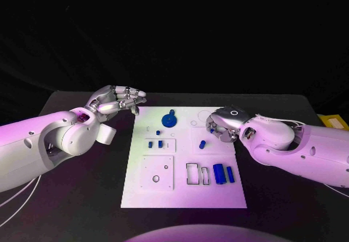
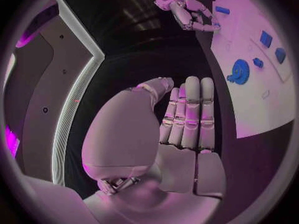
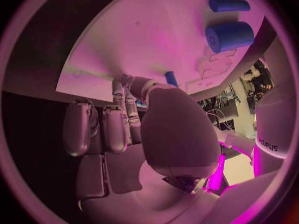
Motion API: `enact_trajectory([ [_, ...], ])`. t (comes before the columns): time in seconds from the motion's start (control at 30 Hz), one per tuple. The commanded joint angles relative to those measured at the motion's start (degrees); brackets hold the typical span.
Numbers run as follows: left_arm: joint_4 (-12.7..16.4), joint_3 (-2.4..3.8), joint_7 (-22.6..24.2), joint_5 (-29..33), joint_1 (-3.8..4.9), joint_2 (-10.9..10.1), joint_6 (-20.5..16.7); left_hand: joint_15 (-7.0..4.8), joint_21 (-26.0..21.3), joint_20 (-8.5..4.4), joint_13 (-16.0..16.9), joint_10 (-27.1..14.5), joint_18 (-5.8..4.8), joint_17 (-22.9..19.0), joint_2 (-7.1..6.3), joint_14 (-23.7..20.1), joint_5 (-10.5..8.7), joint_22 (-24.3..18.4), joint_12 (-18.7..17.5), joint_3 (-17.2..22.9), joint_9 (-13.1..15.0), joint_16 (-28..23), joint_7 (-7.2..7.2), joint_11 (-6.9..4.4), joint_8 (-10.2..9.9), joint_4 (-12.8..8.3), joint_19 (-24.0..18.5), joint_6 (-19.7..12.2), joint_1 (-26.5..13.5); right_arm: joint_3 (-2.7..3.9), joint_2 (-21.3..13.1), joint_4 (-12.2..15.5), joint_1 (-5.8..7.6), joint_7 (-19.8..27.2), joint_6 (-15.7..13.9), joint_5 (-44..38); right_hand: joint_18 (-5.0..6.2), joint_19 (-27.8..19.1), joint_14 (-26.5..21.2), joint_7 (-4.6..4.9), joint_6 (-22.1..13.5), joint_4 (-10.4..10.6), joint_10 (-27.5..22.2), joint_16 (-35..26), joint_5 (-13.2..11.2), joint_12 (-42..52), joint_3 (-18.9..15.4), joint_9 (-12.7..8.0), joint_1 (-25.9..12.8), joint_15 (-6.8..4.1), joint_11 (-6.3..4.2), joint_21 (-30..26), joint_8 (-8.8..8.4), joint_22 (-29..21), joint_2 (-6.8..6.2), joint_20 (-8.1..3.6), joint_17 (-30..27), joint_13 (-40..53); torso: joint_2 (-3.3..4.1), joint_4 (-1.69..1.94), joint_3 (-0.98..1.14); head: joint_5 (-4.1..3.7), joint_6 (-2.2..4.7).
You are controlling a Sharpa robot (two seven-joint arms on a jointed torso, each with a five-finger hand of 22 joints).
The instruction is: Assemble the parts on the task board
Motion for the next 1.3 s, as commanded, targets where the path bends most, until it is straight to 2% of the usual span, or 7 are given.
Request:
enact_trajectory([
  [0.03, 0.0, 0.03, 0.2, -0.5, 0.05, 0.1, 1.1, 0.21, -0.4, 0.16, 0.0, -0.7, 0.70, 0.0, 0.45, -0.3, 0.39, 0.0, 0.3, 0.1, -0.1, 0.1, -0.01, 0.14, -0.3, -0.5, -0.4, -0.6, -0.2, 0.21, -0.2, 0.6, 0.54, -0.4, -2.0, -0.2, -0.92, 0.3, 1.8, -0.01, 0.4, 0.0, 1.2, 0.2, -0.2, 0.4, 0.4, 0.1, 0.2, -0.45, -0.76, 0.4, 0.36, 7.8, 0.80, 0.08, 0.1, 0.2, -0.04, -0.03, 0.00, -0.01, 0.03],
  [0.3, -0.1, 0.03, 0.2, -0.5, 0.04, 0.2, 1.1, 0.31, -0.5, 0.23, 0.0, -1.1, 0.69, -0.1, 0.45, -0.7, 0.39, -0.1, 0.5, 0.1, -0.1, -0.1, 0.11, 0.26, -0.3, -0.7, -0.6, -0.9, -0.2, 0.39, -1.3, 2.8, 1.42, -0.3, -2.5, 0.7, -0.94, 0.4, 1.8, -0.01, 0.4, 0.0, 1.2, 0.2, -0.2, 0.3, 0.4, 0.1, 0.2, -0.45, -0.77, 0.5, 0.36, 7.8, 0.81, 0.08, 0.1, 0.2, 0.01, -0.01, 0.01, 0.12, 0.02],
  [0.5, -0.3, 0.03, 0.2, -0.5, 0.04, 0.3, 1.1, 0.36, -0.5, 0.26, 0.0, -1.3, 0.68, -0.1, 0.44, -0.8, 0.39, -0.1, 0.5, 0.1, -0.1, -0.1, 0.16, 0.31, -0.4, -0.8, -0.7, -1.0, -0.3, 0.64, -2.3, 6.2, 1.99, -0.3, -3.7, 1.6, -1.02, 0.6, 1.9, -0.03, 0.4, -0.1, 1.2, 0.2, -0.3, 0.2, 0.6, 0.1, 0.1, -0.46, -0.77, 0.9, 0.36, 8.0, 0.79, 0.06, 0.2, 0.2, 0.00, -0.09, 0.00, 0.28, -0.06],
  [0.77, -0.6, 0.03, 0.3, -0.5, 0.04, 0.5, 1.2, 0.38, -0.5, 0.29, 0.0, -1.5, 0.68, -0.2, 0.43, -0.8, 0.39, -0.1, 0.6, 0.1, -0.1, -0.1, 0.19, 0.35, -0.4, -0.8, -0.7, -1.1, -0.3, 0.81, -1.5, 10.7, 2.21, 0.4, -5.6, 3.2, -1.08, 0.7, 1.9, -0.01, 0.4, -0.1, 1.2, 0.3, -0.3, 0.2, 0.6, 0.1, 0.0, -0.47, -0.77, 1.2, 0.35, 8.2, 0.76, 0.06, 0.2, 0.2, -0.04, -0.05, 0.03, 1.53, -0.02],
  [0.8, -0.7, 0.03, 0.4, -0.5, 0.04, 0.6, 1.1, 0.38, -0.5, 0.29, 0.0, -1.5, 0.68, -0.2, 0.43, -0.8, 0.39, -0.1, 0.6, 0.1, -0.1, -0.1, 0.19, 0.35, -0.4, -0.8, -0.7, -1.1, -0.3, 0.82, -0.7, 11.4, 2.11, 0.6, -5.6, 3.6, -1.10, 0.7, 1.9, 0.00, 0.4, -0.2, 1.2, 0.3, -0.3, 0.2, 0.6, 0.1, 0.0, -0.47, -0.76, 1.2, 0.35, 8.2, 0.76, 0.05, 0.2, 0.2, -0.04, -0.06, 0.04, 2.07, -0.08],
  [1.0, -1.0, 0.01, 0.8, -0.3, 0.03, 0.9, 0.8, 0.40, -0.5, 0.30, 0.0, -1.5, 0.68, -0.2, 0.44, -0.8, 0.39, -0.1, 0.6, 0.1, -0.1, -0.1, 0.21, 0.36, -0.4, -0.9, -0.7, -1.1, -0.3, 0.79, 3.0, 12.2, 0.95, 1.4, -5.2, 4.6, -1.07, 0.7, 1.9, 0.03, 0.4, -0.2, 1.2, 0.2, -0.3, 0.1, 0.7, 0.1, 0.0, -0.47, -0.74, 1.1, 0.33, 8.2, 0.75, 0.05, 0.1, 0.2, -0.12, -0.13, -0.04, 3.44, -0.39],
  [1.3, -1.7, -0.02, 1.0, -0.2, 0.04, 2.0, 0.8, 0.51, -0.4, 0.38, 0.0, -2.2, 0.68, -0.3, 0.69, -1.3, 0.67, 0.1, 1.0, 0.4, -0.1, -0.1, 0.37, 0.54, -0.5, -1.4, -1.0, -1.5, 0.0, 0.56, 7.4, 10.8, -2.49, 3.7, -3.8, 7.4, -1.02, 0.6, 1.9, 0.13, 0.2, -0.5, 1.1, 0.1, -0.2, -0.1, 1.0, 0.2, -0.1, -0.43, -0.67, 0.9, 0.23, 8.1, 0.82, 0.04, -0.1, 0.3, -0.12, 0.19, -0.25, 5.08, -1.06],
])
